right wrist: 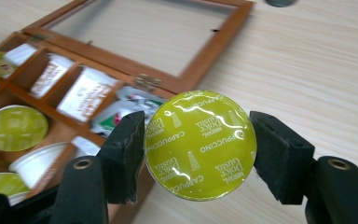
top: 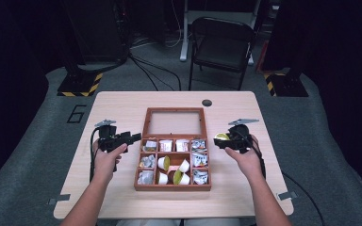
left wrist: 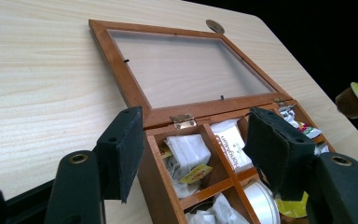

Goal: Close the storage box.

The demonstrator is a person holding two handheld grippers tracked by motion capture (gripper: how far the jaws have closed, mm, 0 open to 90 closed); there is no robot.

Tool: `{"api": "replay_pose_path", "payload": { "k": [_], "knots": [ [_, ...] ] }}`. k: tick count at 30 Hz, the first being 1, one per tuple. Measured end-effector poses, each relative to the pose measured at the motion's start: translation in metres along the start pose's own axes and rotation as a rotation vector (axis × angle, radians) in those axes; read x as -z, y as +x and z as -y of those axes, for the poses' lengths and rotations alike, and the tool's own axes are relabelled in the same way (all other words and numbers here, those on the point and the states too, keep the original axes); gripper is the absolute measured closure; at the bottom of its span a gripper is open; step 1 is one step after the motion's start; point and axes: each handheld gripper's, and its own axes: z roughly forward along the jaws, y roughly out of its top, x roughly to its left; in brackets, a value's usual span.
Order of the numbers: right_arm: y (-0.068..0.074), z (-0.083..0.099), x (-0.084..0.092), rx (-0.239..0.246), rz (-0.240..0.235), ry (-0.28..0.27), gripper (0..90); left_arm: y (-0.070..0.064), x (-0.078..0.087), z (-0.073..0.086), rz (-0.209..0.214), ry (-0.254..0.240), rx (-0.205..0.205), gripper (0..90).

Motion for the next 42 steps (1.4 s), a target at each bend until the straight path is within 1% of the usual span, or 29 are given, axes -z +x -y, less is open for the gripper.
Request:
{"api": "replay_pose_path", "payload": {
  "k": [1, 2, 3, 5, 8, 9, 10, 11, 14, 17, 18, 19, 20, 21, 23, 24, 25, 26, 27, 28, 30, 31, 33, 36, 37, 39, 40, 42],
  "knots": [
    [-0.005, 0.001, 0.002, -0.009, 0.005, -0.007, 37.5, 0.0, -0.001, 0.0, 0.0, -0.002, 0.002, 37.0],
    [-0.008, 0.003, 0.004, -0.031, 0.01, -0.005, 37.5, 0.0, -0.002, -0.001, 0.0, 0.001, 0.0, 37.0],
    [-0.012, 0.005, 0.005, -0.041, 0.022, -0.004, 37.5, 0.0, -0.002, -0.001, -0.001, 0.003, -0.002, 37.1],
    [-0.02, 0.009, 0.006, -0.045, 0.055, 0.0, 37.5, 0.0, -0.004, -0.001, 0.002, 0.005, -0.003, 37.0],
    [-0.03, 0.015, 0.004, -0.062, 0.087, 0.022, 37.5, 0.0, -0.005, -0.002, 0.005, 0.002, 0.001, 37.0],
    [-0.032, 0.017, 0.003, -0.075, 0.11, 0.033, 37.6, 0.0, -0.006, -0.002, 0.004, 0.006, 0.0, 37.0],
    [-0.035, 0.019, 0.002, -0.066, 0.125, 0.04, 37.5, 0.0, -0.007, -0.002, 0.002, 0.004, -0.002, 37.1],
    [-0.039, 0.023, 0.0, -0.069, 0.142, 0.054, 37.6, 0.0, -0.007, -0.002, 0.003, 0.006, 0.001, 37.0],
    [-0.051, 0.032, -0.004, -0.102, 0.164, 0.082, 37.5, 0.0, -0.009, -0.002, 0.004, 0.012, 0.001, 37.0],
    [-0.062, 0.04, -0.007, -0.119, 0.209, 0.101, 37.6, -0.001, -0.011, -0.003, 0.007, 0.013, -0.005, 37.0],
    [-0.066, 0.044, -0.007, -0.135, 0.22, 0.108, 37.6, -0.001, -0.011, -0.003, 0.01, 0.014, -0.009, 37.1],
    [-0.07, 0.046, -0.006, -0.16, 0.224, 0.112, 37.5, -0.001, -0.012, -0.003, 0.009, 0.017, -0.005, 37.0],
    [-0.073, 0.048, -0.006, -0.172, 0.228, 0.112, 37.5, -0.001, -0.012, -0.003, 0.008, 0.016, -0.006, 37.0],
    [-0.077, 0.05, -0.006, -0.173, 0.232, 0.109, 37.5, -0.001, -0.012, -0.003, 0.009, 0.015, -0.006, 37.0],
    [-0.084, 0.054, -0.004, -0.196, 0.246, 0.106, 37.5, -0.001, -0.013, -0.003, 0.01, 0.016, -0.008, 37.0],
    [-0.087, 0.056, -0.004, -0.213, 0.249, 0.105, 37.5, -0.001, -0.013, -0.003, 0.009, 0.017, -0.009, 37.0],
    [-0.091, 0.058, -0.004, -0.219, 0.249, 0.101, 37.5, -0.001, -0.013, -0.003, 0.01, 0.017, -0.009, 37.0],
    [-0.093, 0.059, -0.004, -0.245, 0.245, 0.102, 37.4, -0.001, -0.013, -0.003, 0.01, 0.016, -0.009, 37.0],
    [-0.096, 0.061, -0.004, -0.245, 0.242, 0.097, 37.2, -0.001, -0.013, -0.003, 0.01, 0.016, -0.009, 37.1],
    [-0.098, 0.062, -0.004, -0.265, 0.231, 0.083, 37.1, -0.001, -0.012, -0.003, 0.008, 0.015, -0.009, 37.0],
    [-0.099, 0.063, -0.003, -0.295, 0.218, 0.079, 36.8, -0.001, -0.012, -0.003, 0.007, 0.016, -0.01, 37.0],
    [-0.1, 0.064, -0.003, -0.292, 0.216, 0.078, 36.7, -0.001, -0.012, -0.002, 0.008, 0.015, -0.009, 37.0],
    [-0.1, 0.064, -0.005, -0.295, 0.221, 0.098, 35.7, -0.001, -0.012, -0.002, 0.011, 0.018, -0.008, 37.0],
    [-0.1, 0.065, -0.008, -0.269, 0.231, 0.11, 33.7, -0.002, -0.012, -0.002, 0.009, 0.019, -0.006, 37.0],
    [-0.097, 0.065, -0.008, -0.297, 0.232, 0.123, 33.1, -0.002, -0.012, -0.002, 0.011, 0.02, -0.003, 37.0],
    [-0.099, 0.065, -0.009, -0.26, 0.23, 0.108, 31.2, -0.001, -0.012, -0.002, 0.004, 0.013, -0.001, 36.9],
    [-0.099, 0.064, -0.01, -0.254, 0.233, 0.104, 30.8, 0.0, -0.011, -0.002, 0.005, 0.016, -0.008, 36.9],
    [-0.098, 0.064, -0.009, -0.261, 0.239, 0.101, 30.2, 0.0, -0.011, -0.002, 0.005, 0.016, -0.004, 37.0]
  ]
}}
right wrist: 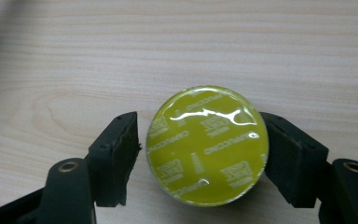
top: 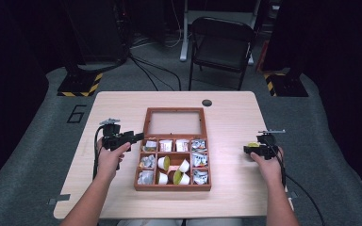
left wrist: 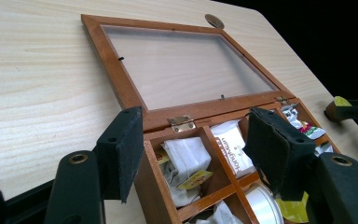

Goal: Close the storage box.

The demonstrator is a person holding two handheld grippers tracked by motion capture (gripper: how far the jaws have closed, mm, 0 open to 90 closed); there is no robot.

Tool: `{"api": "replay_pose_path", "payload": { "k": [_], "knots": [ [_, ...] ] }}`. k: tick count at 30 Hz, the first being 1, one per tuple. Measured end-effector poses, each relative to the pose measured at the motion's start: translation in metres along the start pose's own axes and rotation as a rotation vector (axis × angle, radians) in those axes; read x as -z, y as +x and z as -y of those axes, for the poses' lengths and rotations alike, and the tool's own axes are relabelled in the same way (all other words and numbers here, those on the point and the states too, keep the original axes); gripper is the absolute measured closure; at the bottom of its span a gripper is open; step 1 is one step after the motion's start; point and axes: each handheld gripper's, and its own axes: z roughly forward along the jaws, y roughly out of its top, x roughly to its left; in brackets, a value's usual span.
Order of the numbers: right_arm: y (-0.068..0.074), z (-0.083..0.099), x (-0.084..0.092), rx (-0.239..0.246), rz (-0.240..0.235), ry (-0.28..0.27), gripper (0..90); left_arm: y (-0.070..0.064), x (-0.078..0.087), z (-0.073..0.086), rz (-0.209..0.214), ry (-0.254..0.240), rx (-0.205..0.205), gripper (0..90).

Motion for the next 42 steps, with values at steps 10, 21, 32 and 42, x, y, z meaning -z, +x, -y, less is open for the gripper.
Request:
{"api": "replay_pose_path", "payload": {
  "k": [10, 21, 32, 42],
  "knots": [
    [-0.001, -0.005, 0.009, 0.012, 0.018, -0.056, 29.1, 0.001, 0.0, 0.0, -0.003, 0.001, -0.001, 37.0],
    [0.029, -0.016, 0.026, 0.063, -0.066, -0.131, 31.0, 0.002, 0.0, 0.0, -0.011, 0.0, -0.001, 37.0],
    [0.088, -0.02, 0.034, 0.169, -0.181, -0.134, 34.0, 0.004, 0.0, 0.0, -0.021, -0.002, -0.004, 36.6],
    [0.114, -0.023, 0.028, 0.215, -0.266, -0.097, 30.9, 0.001, -0.004, -0.002, -0.037, 0.012, -0.022, 36.2]
  ]
}}
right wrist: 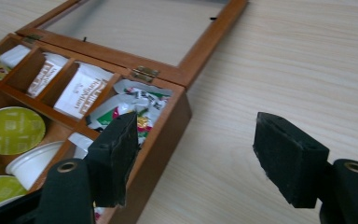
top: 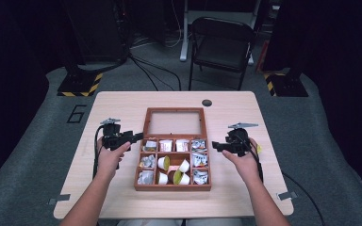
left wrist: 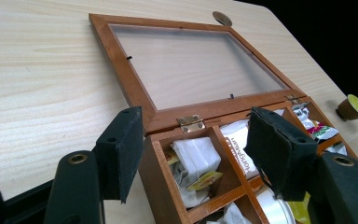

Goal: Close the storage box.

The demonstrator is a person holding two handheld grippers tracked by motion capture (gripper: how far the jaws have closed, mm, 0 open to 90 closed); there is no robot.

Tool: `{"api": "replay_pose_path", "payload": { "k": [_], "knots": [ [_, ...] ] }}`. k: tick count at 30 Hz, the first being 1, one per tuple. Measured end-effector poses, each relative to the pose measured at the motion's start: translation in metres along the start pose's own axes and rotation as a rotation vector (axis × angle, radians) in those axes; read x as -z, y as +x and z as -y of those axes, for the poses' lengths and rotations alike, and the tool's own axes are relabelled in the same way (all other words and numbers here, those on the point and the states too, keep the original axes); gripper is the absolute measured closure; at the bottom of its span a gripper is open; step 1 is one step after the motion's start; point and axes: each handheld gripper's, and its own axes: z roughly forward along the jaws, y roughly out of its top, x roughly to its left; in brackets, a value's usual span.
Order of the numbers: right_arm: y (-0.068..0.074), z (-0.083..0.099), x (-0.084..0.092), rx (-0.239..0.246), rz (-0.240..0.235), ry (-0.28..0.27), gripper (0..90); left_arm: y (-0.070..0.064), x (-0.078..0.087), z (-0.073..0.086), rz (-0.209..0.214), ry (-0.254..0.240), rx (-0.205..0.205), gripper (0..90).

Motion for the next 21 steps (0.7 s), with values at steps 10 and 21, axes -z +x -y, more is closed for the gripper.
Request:
{"api": "replay_pose_path", "payload": {
  "k": [10, 21],
  "knots": [
    [0.016, -0.029, -0.004, 0.073, -0.043, -0.01, 34.7, -0.007, -0.009, -0.01, -0.005, 0.02, -0.038, 35.8],
    [0.021, -0.06, -0.001, 0.08, -0.067, -0.021, 34.3, -0.011, -0.019, -0.032, 0.001, 0.057, -0.094, 36.7]
  ]
}}
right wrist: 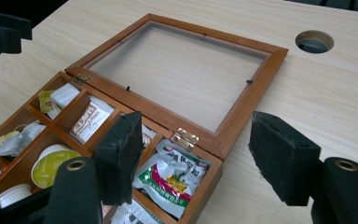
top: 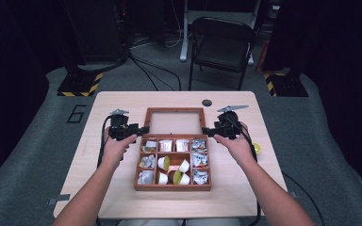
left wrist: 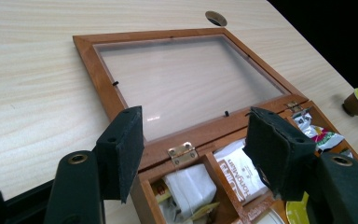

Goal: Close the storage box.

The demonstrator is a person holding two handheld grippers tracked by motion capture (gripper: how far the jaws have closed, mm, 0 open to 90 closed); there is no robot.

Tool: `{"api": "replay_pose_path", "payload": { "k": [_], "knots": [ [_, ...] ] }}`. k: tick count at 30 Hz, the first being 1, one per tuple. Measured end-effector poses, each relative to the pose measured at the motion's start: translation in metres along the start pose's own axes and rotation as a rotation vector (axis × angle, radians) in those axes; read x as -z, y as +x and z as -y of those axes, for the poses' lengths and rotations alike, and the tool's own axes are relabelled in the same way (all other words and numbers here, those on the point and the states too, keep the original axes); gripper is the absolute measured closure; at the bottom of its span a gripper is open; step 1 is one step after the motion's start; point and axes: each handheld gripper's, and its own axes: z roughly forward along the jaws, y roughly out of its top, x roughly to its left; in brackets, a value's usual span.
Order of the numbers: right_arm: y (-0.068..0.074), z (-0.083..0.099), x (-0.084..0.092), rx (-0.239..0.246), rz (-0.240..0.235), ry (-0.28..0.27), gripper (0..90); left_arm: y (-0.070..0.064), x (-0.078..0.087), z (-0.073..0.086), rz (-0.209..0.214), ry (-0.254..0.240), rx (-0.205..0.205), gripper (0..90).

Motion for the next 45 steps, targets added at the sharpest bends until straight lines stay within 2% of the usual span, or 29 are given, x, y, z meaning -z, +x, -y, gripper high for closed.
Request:
{"api": "replay_pose_path", "payload": {
  "k": [3, 5, 6, 7, 11, 16, 17, 24, 26, 30, 31, 32, 33, 35, 43, 45],
  "knots": [
    [-0.002, -0.005, -0.001, -0.031, -0.006, -0.003, 34.3, 0.001, -0.004, -0.005, 0.002, 0.005, -0.006, 35.4],
    [-0.003, -0.008, -0.002, -0.044, 0.002, -0.009, 34.3, 0.003, -0.006, -0.007, 0.027, -0.007, 0.008, 34.4],
    [-0.004, -0.009, -0.003, -0.037, 0.001, -0.014, 34.3, 0.005, -0.008, -0.007, 0.039, -0.001, 0.012, 34.3],
    [-0.004, -0.01, -0.004, -0.051, -0.001, -0.015, 34.3, 0.006, -0.011, -0.008, 0.048, 0.007, 0.013, 34.0],
    [-0.009, -0.011, -0.014, -0.063, -0.002, -0.014, 34.3, 0.011, -0.019, -0.01, 0.061, 0.011, 0.018, 33.5],
    [-0.016, -0.009, -0.032, -0.082, 0.002, 0.018, 34.3, 0.014, -0.033, -0.014, 0.039, 0.032, 0.008, 34.1],
    [-0.017, -0.009, -0.036, -0.07, 0.004, 0.025, 34.4, 0.016, -0.036, -0.015, 0.038, 0.035, 0.015, 34.2],
    [-0.02, -0.008, -0.061, -0.07, 0.002, 0.062, 34.4, 0.031, -0.049, -0.013, 0.02, 0.029, 0.096, 37.2],
    [-0.021, -0.008, -0.067, -0.082, -0.003, 0.07, 34.4, 0.034, -0.051, -0.012, 0.016, 0.036, 0.084, 37.2],
    [-0.025, -0.007, -0.076, -0.1, 0.0, 0.089, 34.4, 0.038, -0.054, -0.01, 0.009, 0.048, 0.104, 37.2],
    [-0.026, -0.007, -0.078, -0.115, 0.005, 0.094, 34.4, 0.038, -0.054, -0.01, 0.009, 0.053, 0.096, 37.2],
    [-0.028, -0.006, -0.08, -0.111, 0.009, 0.097, 34.4, 0.038, -0.055, -0.01, 0.005, 0.058, 0.099, 37.2],
    [-0.029, -0.006, -0.081, -0.113, 0.01, 0.097, 34.4, 0.038, -0.056, -0.009, -0.001, 0.061, 0.083, 37.2],
    [-0.03, -0.005, -0.083, -0.134, 0.009, 0.103, 34.4, 0.038, -0.057, -0.009, -0.003, 0.069, 0.082, 37.1],
    [-0.035, -0.001, -0.089, -0.146, 0.012, 0.107, 34.3, 0.037, -0.063, -0.006, -0.006, 0.085, 0.103, 37.0],
    [-0.035, 0.0, -0.09, -0.153, 0.012, 0.112, 34.3, 0.038, -0.064, -0.006, -0.006, 0.087, 0.094, 36.9]
  ]
}}
